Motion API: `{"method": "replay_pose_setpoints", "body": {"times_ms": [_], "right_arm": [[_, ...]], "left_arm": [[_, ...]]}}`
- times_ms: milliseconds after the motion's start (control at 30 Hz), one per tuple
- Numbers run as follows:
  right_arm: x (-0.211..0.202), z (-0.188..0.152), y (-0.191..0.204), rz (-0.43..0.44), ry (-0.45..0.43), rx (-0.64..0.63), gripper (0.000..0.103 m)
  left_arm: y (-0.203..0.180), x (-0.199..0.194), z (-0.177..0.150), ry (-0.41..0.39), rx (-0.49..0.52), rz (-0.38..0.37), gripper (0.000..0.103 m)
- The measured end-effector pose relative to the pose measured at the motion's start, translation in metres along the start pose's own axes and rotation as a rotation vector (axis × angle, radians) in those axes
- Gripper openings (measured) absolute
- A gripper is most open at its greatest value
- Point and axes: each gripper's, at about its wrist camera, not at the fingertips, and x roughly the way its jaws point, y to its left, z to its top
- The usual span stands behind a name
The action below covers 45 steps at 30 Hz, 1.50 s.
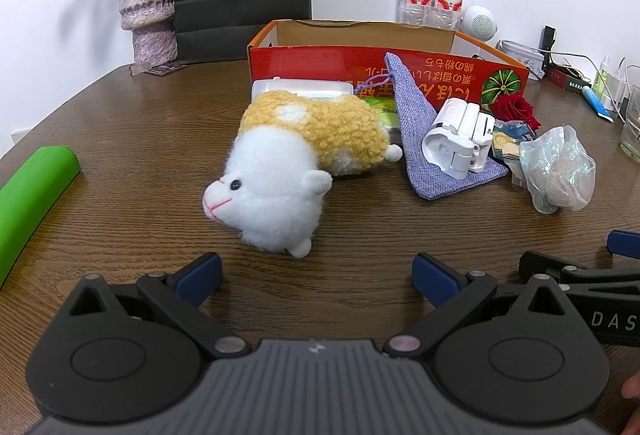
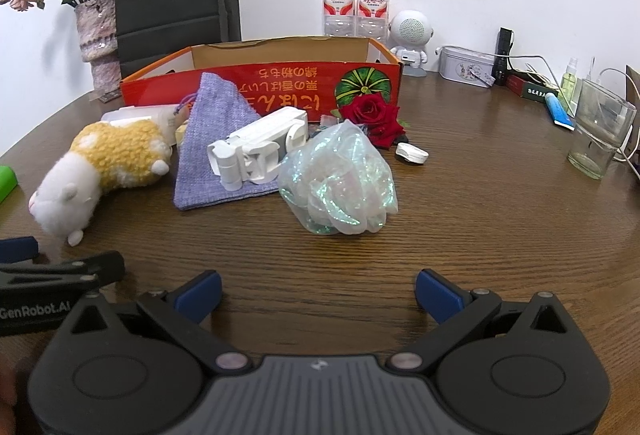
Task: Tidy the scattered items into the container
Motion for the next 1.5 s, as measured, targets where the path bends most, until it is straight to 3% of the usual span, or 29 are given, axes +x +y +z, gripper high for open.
{"method": "replay_pose_setpoints", "body": {"times_ms": [1200,1300,1400,1500], "right_arm": [[0.002,0.002,0.0,-0.013,0.0,0.008,0.103],[0.0,0.003,-0.003,0.003,-0.003,0.014,0.103],[-0.013,0.014,-0.014,0.089,-0.04,0.02,0.098],[-0.021,0.036,-0.025,0.113,-0.09,-0.021,0.099]], "left_arm": [[0.002,-0.002,-0.001,-0.004,0.002,-0.004,0.103],[0.011,-0.015,-0.001,-0.072,-0.021,-0.004,0.103],[0.031,-0.035,0.014,-0.169,-0.054,-0.041,0.103],[0.038,-0.023,0.042,-0.152,0.009,-0.099,0.103]]}}
